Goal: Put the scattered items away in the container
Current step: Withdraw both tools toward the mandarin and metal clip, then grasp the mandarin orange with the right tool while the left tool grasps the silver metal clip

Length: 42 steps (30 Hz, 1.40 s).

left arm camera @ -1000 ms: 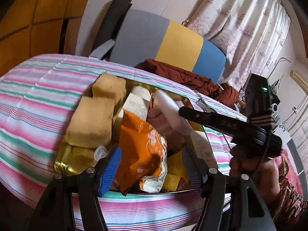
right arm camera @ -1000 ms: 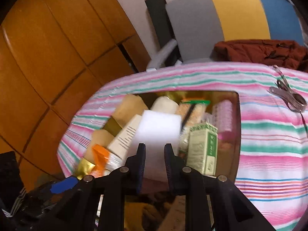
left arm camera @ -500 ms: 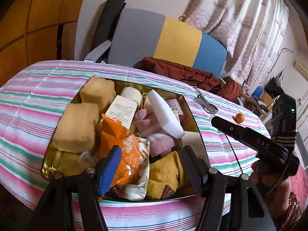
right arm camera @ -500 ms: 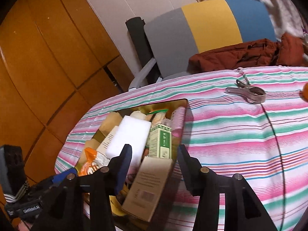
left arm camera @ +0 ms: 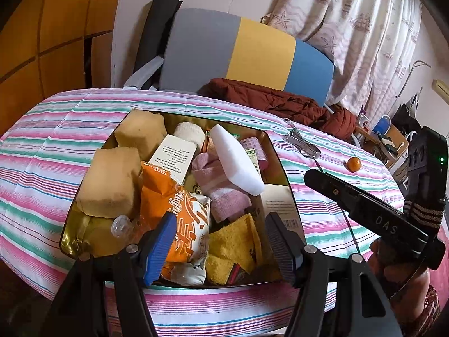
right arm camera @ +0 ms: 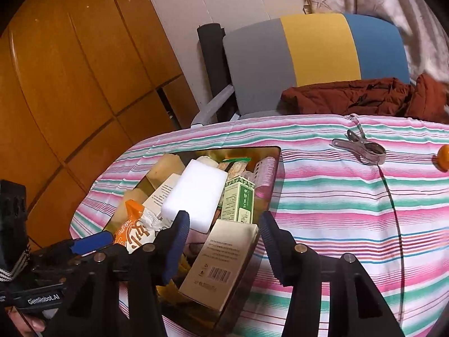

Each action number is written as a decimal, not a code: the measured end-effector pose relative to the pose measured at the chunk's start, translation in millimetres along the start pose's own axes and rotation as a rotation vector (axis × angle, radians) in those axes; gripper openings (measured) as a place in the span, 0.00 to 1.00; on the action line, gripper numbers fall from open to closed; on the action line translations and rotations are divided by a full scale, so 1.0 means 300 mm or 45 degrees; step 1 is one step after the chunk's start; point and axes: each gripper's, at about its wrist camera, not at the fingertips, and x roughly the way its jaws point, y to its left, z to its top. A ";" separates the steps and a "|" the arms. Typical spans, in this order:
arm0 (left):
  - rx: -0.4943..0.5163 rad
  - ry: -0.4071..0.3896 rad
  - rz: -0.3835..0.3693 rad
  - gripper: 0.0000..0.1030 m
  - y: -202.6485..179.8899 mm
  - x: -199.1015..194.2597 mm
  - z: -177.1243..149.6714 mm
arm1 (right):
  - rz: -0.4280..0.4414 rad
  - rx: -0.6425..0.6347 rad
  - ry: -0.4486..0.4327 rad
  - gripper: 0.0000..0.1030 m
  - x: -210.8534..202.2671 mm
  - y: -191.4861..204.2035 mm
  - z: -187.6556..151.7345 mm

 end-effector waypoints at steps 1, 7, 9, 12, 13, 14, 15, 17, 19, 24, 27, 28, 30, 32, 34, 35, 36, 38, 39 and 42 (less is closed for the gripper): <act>0.004 0.002 0.001 0.64 -0.005 0.002 0.001 | -0.002 0.002 -0.001 0.53 -0.001 -0.004 0.001; 0.028 0.015 -0.008 0.64 -0.052 0.016 0.004 | -0.024 0.022 -0.021 0.54 -0.025 -0.045 0.005; 0.042 0.017 -0.013 0.64 -0.075 0.020 0.008 | -0.038 0.033 -0.029 0.55 -0.033 -0.067 0.007; 0.076 0.024 -0.025 0.64 -0.121 0.031 0.019 | -0.061 0.059 -0.039 0.58 -0.047 -0.108 0.006; 0.086 0.026 -0.028 0.64 -0.136 0.035 0.021 | -0.070 0.071 -0.041 0.58 -0.051 -0.124 0.006; 0.096 0.030 -0.034 0.64 -0.152 0.041 0.023 | -0.082 0.089 -0.043 0.58 -0.055 -0.147 0.004; 0.106 0.034 -0.044 0.64 -0.170 0.047 0.027 | -0.092 0.104 -0.044 0.58 -0.058 -0.167 0.002; 0.135 0.038 -0.063 0.64 -0.212 0.060 0.036 | -0.113 0.135 -0.045 0.58 -0.066 -0.212 -0.003; 0.174 0.052 -0.083 0.64 -0.265 0.081 0.044 | -0.142 0.161 -0.047 0.59 -0.075 -0.260 -0.010; 0.265 0.095 -0.150 0.64 -0.402 0.143 0.055 | -0.255 0.247 -0.039 0.69 -0.095 -0.415 -0.039; 0.307 0.130 -0.202 0.64 -0.495 0.200 0.071 | -0.322 0.291 -0.039 0.70 -0.104 -0.525 -0.057; 0.321 0.136 -0.222 0.64 -0.528 0.219 0.079 | -0.352 0.307 -0.043 0.70 -0.109 -0.568 -0.057; 0.354 0.142 -0.249 0.64 -0.589 0.262 0.100 | -0.409 0.343 -0.074 0.70 -0.126 -0.661 -0.049; 0.374 0.143 -0.245 0.64 -0.638 0.315 0.125 | -0.474 0.384 -0.112 0.70 -0.144 -0.758 -0.028; 0.398 0.147 -0.226 0.65 -0.681 0.380 0.152 | -0.532 0.429 -0.159 0.72 -0.161 -0.860 0.004; 0.403 0.150 -0.207 0.65 -0.697 0.414 0.166 | -0.558 0.453 -0.181 0.72 -0.166 -0.913 0.024; 0.408 0.150 -0.193 0.65 -0.712 0.449 0.180 | -0.581 0.474 -0.199 0.73 -0.168 -0.959 0.044; 0.411 0.171 -0.156 0.65 -0.726 0.531 0.208 | -0.622 0.513 -0.229 0.74 -0.169 -1.045 0.084; 0.402 0.179 -0.134 0.65 -0.728 0.569 0.221 | -0.635 0.529 -0.236 0.75 -0.164 -1.084 0.104; 0.349 0.219 -0.084 0.65 -0.716 0.658 0.253 | -0.661 0.566 -0.230 0.75 -0.129 -1.189 0.162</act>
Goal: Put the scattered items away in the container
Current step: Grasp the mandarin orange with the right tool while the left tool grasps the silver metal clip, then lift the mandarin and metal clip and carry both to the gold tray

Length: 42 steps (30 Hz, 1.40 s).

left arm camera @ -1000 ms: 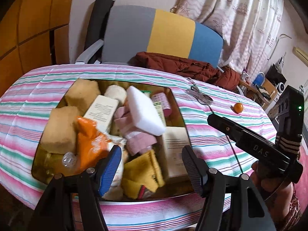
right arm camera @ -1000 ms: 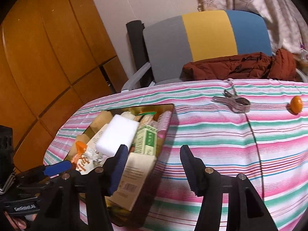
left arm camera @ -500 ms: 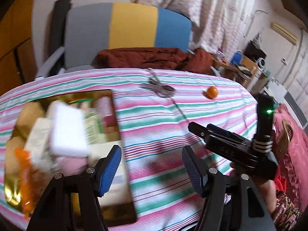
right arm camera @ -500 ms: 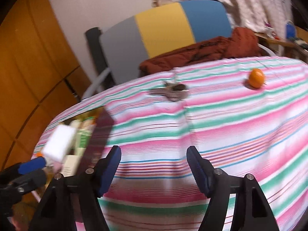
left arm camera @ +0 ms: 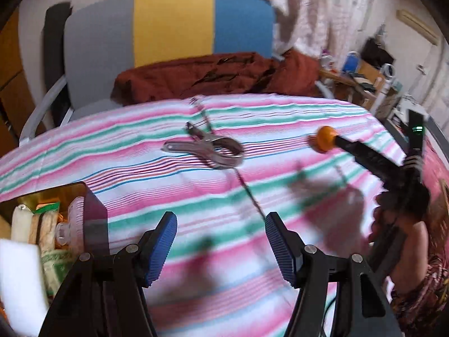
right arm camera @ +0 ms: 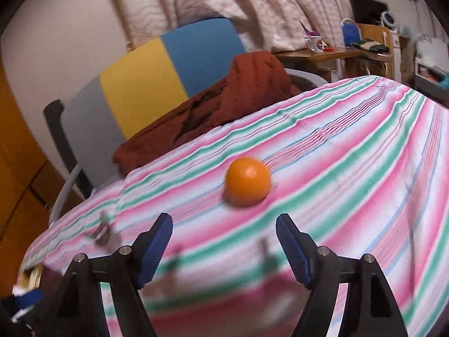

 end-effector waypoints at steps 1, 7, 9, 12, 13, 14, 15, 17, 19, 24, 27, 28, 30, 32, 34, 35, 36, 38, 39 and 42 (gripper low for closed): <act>-0.024 0.010 0.000 0.65 0.014 0.024 0.016 | -0.010 0.004 0.002 0.75 0.020 -0.008 0.015; -0.180 0.056 -0.014 0.65 0.090 0.126 0.094 | -0.052 -0.052 0.025 0.75 0.157 0.005 0.082; -0.222 0.056 -0.038 0.65 0.098 0.149 0.115 | -0.061 -0.050 0.084 0.67 0.201 -0.003 0.085; -0.221 0.041 -0.057 0.65 0.080 0.179 0.151 | -0.066 -0.035 0.131 0.53 0.230 -0.020 0.076; -0.210 0.036 -0.056 0.65 0.067 0.191 0.165 | -0.059 -0.033 0.123 0.52 0.224 -0.024 0.075; -0.201 0.037 -0.060 0.65 0.054 0.203 0.177 | -0.045 -0.035 0.121 0.52 0.217 -0.026 0.070; -0.200 0.042 -0.063 0.65 0.046 0.215 0.188 | -0.036 -0.037 0.119 0.52 0.214 -0.026 0.064; -0.206 0.056 -0.056 0.65 0.034 0.248 0.210 | -0.020 -0.044 0.117 0.52 0.198 -0.022 0.047; -0.196 0.074 0.016 0.65 0.026 0.282 0.222 | -0.007 -0.065 0.118 0.52 0.179 -0.013 0.027; -0.212 0.124 0.088 0.65 0.055 0.365 0.233 | -0.021 -0.110 0.113 0.52 0.164 0.015 0.002; -0.196 0.086 0.091 0.63 0.065 0.378 0.239 | -0.031 -0.121 0.116 0.52 0.171 0.017 0.001; -0.177 0.070 0.098 0.59 0.064 0.382 0.238 | -0.033 -0.124 0.114 0.52 0.169 0.018 0.001; -0.124 0.045 0.142 0.44 0.057 0.383 0.227 | -0.035 -0.125 0.111 0.52 0.170 0.018 0.001; -0.057 0.011 0.182 0.22 0.050 0.377 0.208 | -0.035 -0.126 0.107 0.52 0.167 0.018 -0.001; -0.039 -0.022 0.182 0.18 0.057 0.367 0.191 | -0.038 -0.129 0.106 0.52 0.166 0.020 -0.002; -0.051 -0.038 0.161 0.16 0.065 0.360 0.183 | -0.040 -0.131 0.104 0.52 0.163 0.022 -0.003; -0.065 -0.055 0.144 0.16 0.073 0.354 0.174 | -0.042 -0.134 0.102 0.52 0.163 0.023 -0.002; -0.101 -0.082 0.111 0.14 0.088 0.339 0.155 | -0.039 -0.141 0.085 0.52 0.154 0.026 -0.002; -0.116 -0.089 0.097 0.14 0.093 0.332 0.148 | -0.033 -0.145 0.073 0.52 0.146 0.028 -0.003; -0.165 -0.107 0.060 0.11 0.103 0.307 0.119 | -0.017 -0.165 0.043 0.52 0.116 0.042 -0.014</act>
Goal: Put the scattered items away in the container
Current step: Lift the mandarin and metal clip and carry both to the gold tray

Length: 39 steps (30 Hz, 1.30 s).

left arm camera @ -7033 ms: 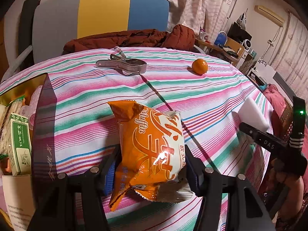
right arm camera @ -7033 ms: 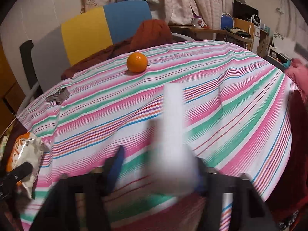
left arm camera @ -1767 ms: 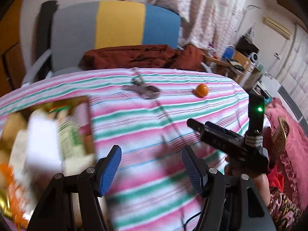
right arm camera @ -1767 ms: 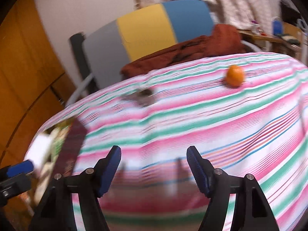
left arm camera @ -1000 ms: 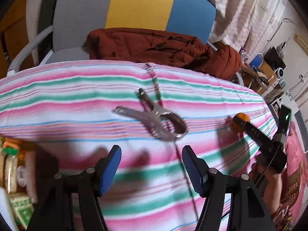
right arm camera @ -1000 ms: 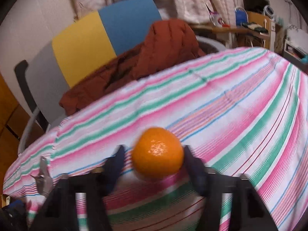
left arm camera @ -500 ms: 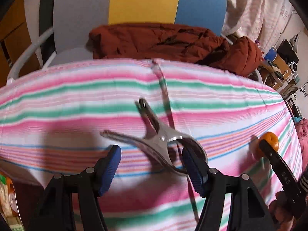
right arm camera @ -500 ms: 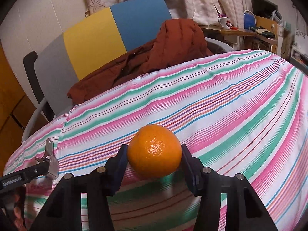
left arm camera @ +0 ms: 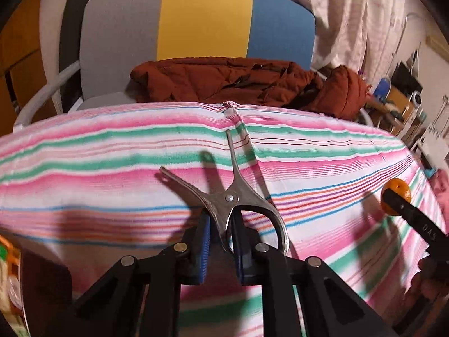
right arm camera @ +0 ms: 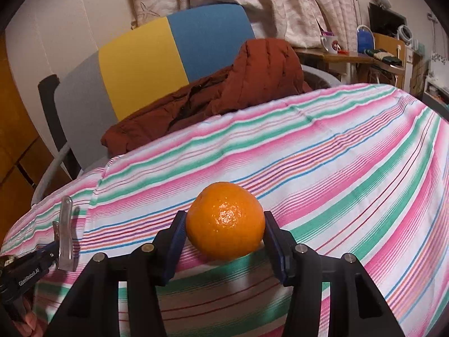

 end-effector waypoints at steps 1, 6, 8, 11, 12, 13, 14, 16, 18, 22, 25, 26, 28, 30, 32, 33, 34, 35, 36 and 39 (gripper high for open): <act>-0.012 -0.007 -0.007 0.11 0.002 -0.011 -0.013 | 0.006 -0.008 -0.004 0.52 -0.009 0.007 -0.006; -0.045 -0.031 -0.036 0.10 0.006 -0.064 -0.078 | 0.017 -0.041 -0.022 0.52 -0.064 0.043 -0.044; -0.058 -0.035 -0.045 0.10 0.014 -0.091 -0.106 | 0.026 -0.050 -0.025 0.52 -0.087 0.055 -0.061; -0.065 -0.035 -0.063 0.10 0.021 -0.128 -0.148 | 0.052 -0.065 -0.021 0.52 -0.131 0.082 -0.098; -0.063 -0.034 -0.069 0.10 0.023 -0.140 -0.161 | 0.060 -0.071 -0.020 0.52 -0.145 0.091 -0.111; -0.060 -0.034 -0.073 0.09 0.025 -0.152 -0.175 | 0.068 -0.079 -0.021 0.52 -0.160 0.102 -0.126; -0.059 -0.031 -0.078 0.07 0.027 -0.160 -0.187 | 0.077 -0.088 -0.024 0.52 -0.178 0.115 -0.141; -0.062 -0.023 -0.089 0.07 0.031 -0.179 -0.209 | 0.099 -0.105 -0.024 0.52 -0.212 0.141 -0.171; -0.062 -0.021 -0.099 0.07 0.035 -0.198 -0.229 | 0.122 -0.110 -0.012 0.52 -0.237 0.163 -0.198; -0.056 -0.012 -0.114 0.07 0.047 -0.234 -0.265 | 0.159 -0.109 0.011 0.52 -0.287 0.203 -0.254; -0.076 -0.008 -0.139 0.07 0.066 -0.276 -0.303 | 0.190 -0.095 0.026 0.52 -0.328 0.224 -0.302; -0.079 -0.009 -0.152 0.07 0.071 -0.294 -0.319 | 0.200 -0.088 0.035 0.52 -0.340 0.230 -0.320; -0.047 -0.021 -0.168 0.07 0.064 -0.334 -0.351 | 0.219 -0.065 0.060 0.52 -0.364 0.238 -0.361; -0.015 -0.038 -0.186 0.07 0.059 -0.373 -0.376 | 0.244 -0.034 0.084 0.52 -0.383 0.246 -0.394; -0.017 -0.049 -0.219 0.07 0.066 -0.418 -0.395 | 0.275 -0.008 0.102 0.52 -0.405 0.261 -0.421; -0.026 -0.053 -0.233 0.07 0.072 -0.436 -0.400 | 0.290 -0.002 0.107 0.52 -0.418 0.269 -0.432; -0.036 -0.061 -0.249 0.07 0.078 -0.456 -0.405 | 0.302 0.000 0.109 0.52 -0.433 0.279 -0.440; -0.045 -0.072 -0.264 0.07 0.086 -0.481 -0.408 | 0.317 -0.001 0.107 0.52 -0.452 0.293 -0.446; -0.050 -0.085 -0.273 0.07 0.092 -0.505 -0.410 | 0.330 -0.005 0.106 0.52 -0.465 0.305 -0.449; -0.043 -0.142 -0.288 0.07 0.117 -0.595 -0.415 | 0.376 -0.034 0.100 0.52 -0.509 0.359 -0.449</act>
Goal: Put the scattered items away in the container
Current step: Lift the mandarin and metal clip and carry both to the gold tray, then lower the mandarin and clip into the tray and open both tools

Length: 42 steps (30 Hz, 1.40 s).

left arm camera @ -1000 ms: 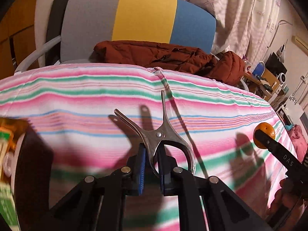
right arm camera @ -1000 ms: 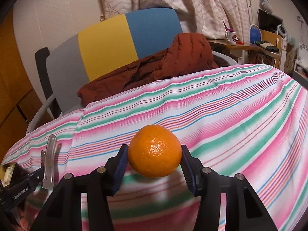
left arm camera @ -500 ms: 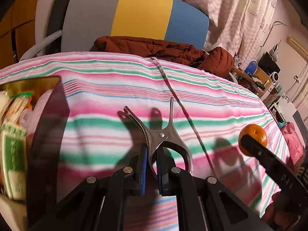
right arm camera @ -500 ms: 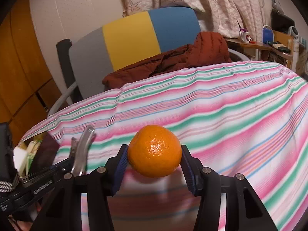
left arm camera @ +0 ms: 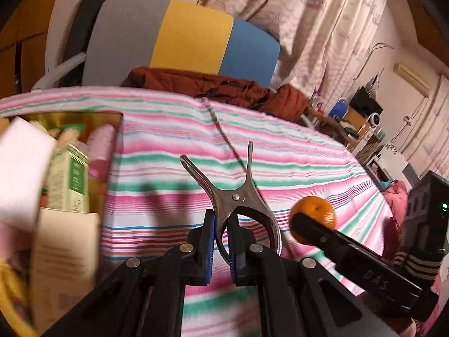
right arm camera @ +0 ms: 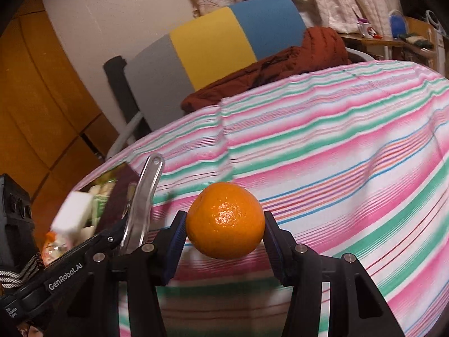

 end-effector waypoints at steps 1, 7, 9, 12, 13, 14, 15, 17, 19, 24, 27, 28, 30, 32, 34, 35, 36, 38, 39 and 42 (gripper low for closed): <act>0.000 -0.019 -0.001 0.07 0.006 -0.028 0.003 | 0.015 -0.013 0.001 0.52 -0.004 0.023 0.001; -0.098 -0.126 0.036 0.07 0.126 -0.199 0.053 | 0.147 -0.110 0.012 0.52 0.018 0.206 0.024; -0.137 -0.166 0.067 0.07 0.186 -0.259 0.075 | 0.190 -0.144 0.025 0.52 0.045 0.273 0.034; -0.170 -0.205 0.129 0.07 0.280 -0.335 0.114 | 0.244 -0.199 0.065 0.52 0.109 0.379 0.050; -0.179 -0.205 0.148 0.07 0.313 -0.348 0.128 | 0.256 -0.221 0.079 0.52 0.136 0.419 0.055; -0.188 -0.201 0.167 0.07 0.345 -0.356 0.139 | 0.265 -0.238 0.090 0.52 0.156 0.449 0.058; -0.199 -0.200 0.189 0.07 0.374 -0.366 0.146 | 0.275 -0.253 0.100 0.52 0.174 0.476 0.059; -0.219 -0.179 0.232 0.07 0.440 -0.375 0.154 | 0.290 -0.285 0.123 0.52 0.219 0.533 0.067; -0.241 -0.144 0.258 0.07 0.499 -0.374 0.152 | 0.293 -0.317 0.142 0.52 0.265 0.579 0.077; -0.277 -0.033 0.270 0.22 0.583 -0.353 0.141 | 0.247 -0.368 0.183 0.54 0.383 0.649 0.107; -0.321 -0.016 0.278 0.37 0.603 -0.371 0.128 | 0.246 -0.327 0.202 0.58 0.419 0.640 0.125; -0.323 -0.019 0.282 0.40 0.602 -0.377 0.125 | 0.243 -0.315 0.196 0.62 0.415 0.634 0.129; -0.310 -0.040 0.297 0.43 0.595 -0.395 0.120 | 0.255 -0.297 0.187 0.62 0.407 0.623 0.139; -0.298 -0.060 0.316 0.44 0.584 -0.411 0.115 | 0.261 -0.282 0.184 0.62 0.388 0.610 0.135; -0.297 -0.076 0.337 0.44 0.578 -0.426 0.112 | 0.264 -0.264 0.182 0.63 0.367 0.598 0.124; -0.295 -0.088 0.347 0.44 0.574 -0.436 0.109 | 0.270 -0.253 0.183 0.63 0.353 0.592 0.115; -0.291 -0.099 0.358 0.44 0.570 -0.446 0.105 | 0.273 -0.247 0.183 0.64 0.341 0.587 0.108; -0.278 -0.122 0.391 0.44 0.558 -0.468 0.099 | 0.269 -0.239 0.172 0.67 0.305 0.585 0.085; -0.269 -0.134 0.411 0.44 0.551 -0.479 0.096 | 0.267 -0.238 0.165 0.70 0.287 0.584 0.075; -0.239 -0.153 0.498 0.44 0.533 -0.508 0.083 | 0.243 -0.246 0.136 0.79 0.225 0.591 0.039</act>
